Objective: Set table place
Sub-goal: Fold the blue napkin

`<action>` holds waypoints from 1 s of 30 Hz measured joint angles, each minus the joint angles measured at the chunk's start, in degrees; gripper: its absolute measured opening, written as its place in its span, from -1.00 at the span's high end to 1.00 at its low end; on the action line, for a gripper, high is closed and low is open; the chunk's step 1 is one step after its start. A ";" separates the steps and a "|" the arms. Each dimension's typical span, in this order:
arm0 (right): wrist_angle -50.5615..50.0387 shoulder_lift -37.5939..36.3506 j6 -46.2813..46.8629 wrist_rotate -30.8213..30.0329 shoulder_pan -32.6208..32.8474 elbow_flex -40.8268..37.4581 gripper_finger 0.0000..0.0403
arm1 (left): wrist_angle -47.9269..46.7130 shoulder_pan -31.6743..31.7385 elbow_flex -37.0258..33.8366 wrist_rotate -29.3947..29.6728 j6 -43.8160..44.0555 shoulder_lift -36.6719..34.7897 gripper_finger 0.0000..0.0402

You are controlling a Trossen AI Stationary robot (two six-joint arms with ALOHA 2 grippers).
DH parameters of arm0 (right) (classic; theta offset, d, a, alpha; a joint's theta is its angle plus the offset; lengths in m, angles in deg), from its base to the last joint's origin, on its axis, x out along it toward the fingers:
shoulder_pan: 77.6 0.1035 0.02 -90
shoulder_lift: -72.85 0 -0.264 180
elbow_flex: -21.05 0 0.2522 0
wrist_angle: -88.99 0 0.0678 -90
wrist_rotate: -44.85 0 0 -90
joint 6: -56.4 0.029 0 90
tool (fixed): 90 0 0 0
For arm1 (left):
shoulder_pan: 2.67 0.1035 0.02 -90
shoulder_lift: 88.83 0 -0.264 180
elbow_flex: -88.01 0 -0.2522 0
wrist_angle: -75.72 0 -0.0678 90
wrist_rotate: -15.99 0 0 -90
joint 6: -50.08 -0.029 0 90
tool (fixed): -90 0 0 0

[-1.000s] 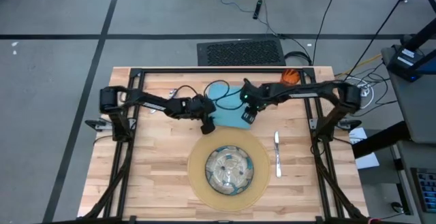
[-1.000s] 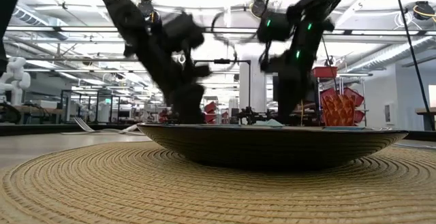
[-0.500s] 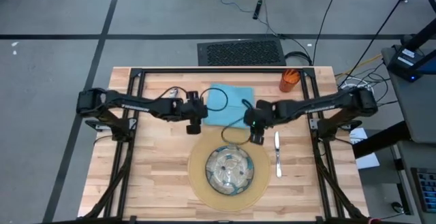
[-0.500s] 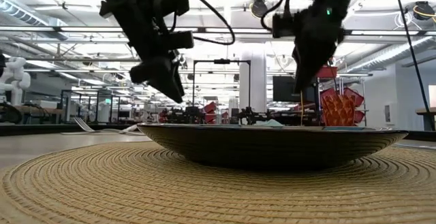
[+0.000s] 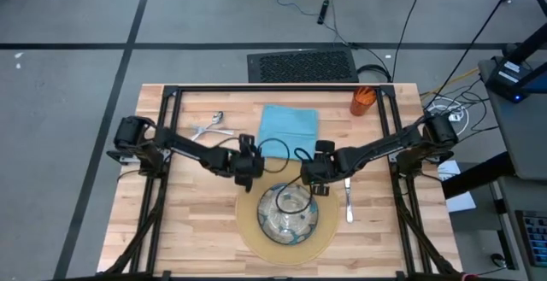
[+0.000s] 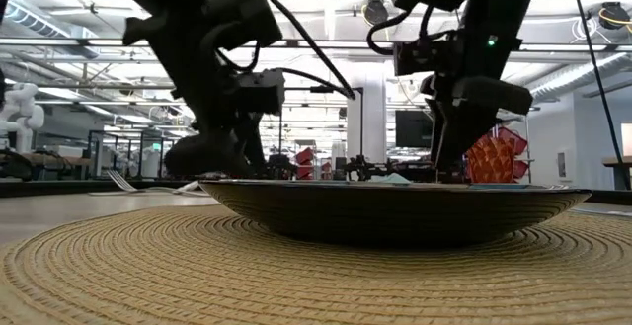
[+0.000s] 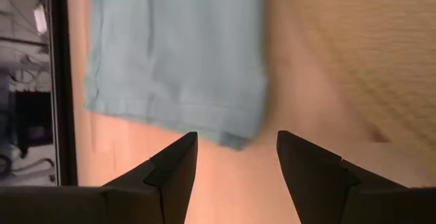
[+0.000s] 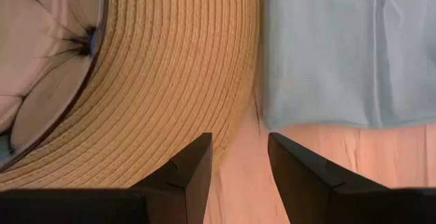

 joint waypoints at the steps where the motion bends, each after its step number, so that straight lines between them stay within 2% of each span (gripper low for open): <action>1: 0.06 0.08 0.14 -0.02 0.00 0.02 0.32 | 0.24 -0.78 0.00 0.59 -0.05 0.57 0.06; 6: 0.74 0.17 -0.04 -0.34 -0.87 0.02 0.32 | 2.37 -2.29 0.00 1.50 -0.04 2.11 0.06; 14: 4.10 0.95 -1.55 -0.30 -1.55 0.05 0.32 | 5.40 -0.32 0.04 2.46 -0.55 2.39 0.06; 21: 5.11 2.21 -1.60 0.07 -2.19 0.05 0.32 | 5.81 0.57 0.04 1.03 -1.53 2.39 0.06; 27: 6.92 4.37 -3.00 -0.42 -2.51 0.05 0.32 | 8.06 0.53 0.04 1.01 -1.49 5.33 0.06; 30: 6.69 6.44 -3.75 -1.37 -2.48 0.05 0.32 | 9.22 0.07 0.17 3.44 -1.59 7.87 0.06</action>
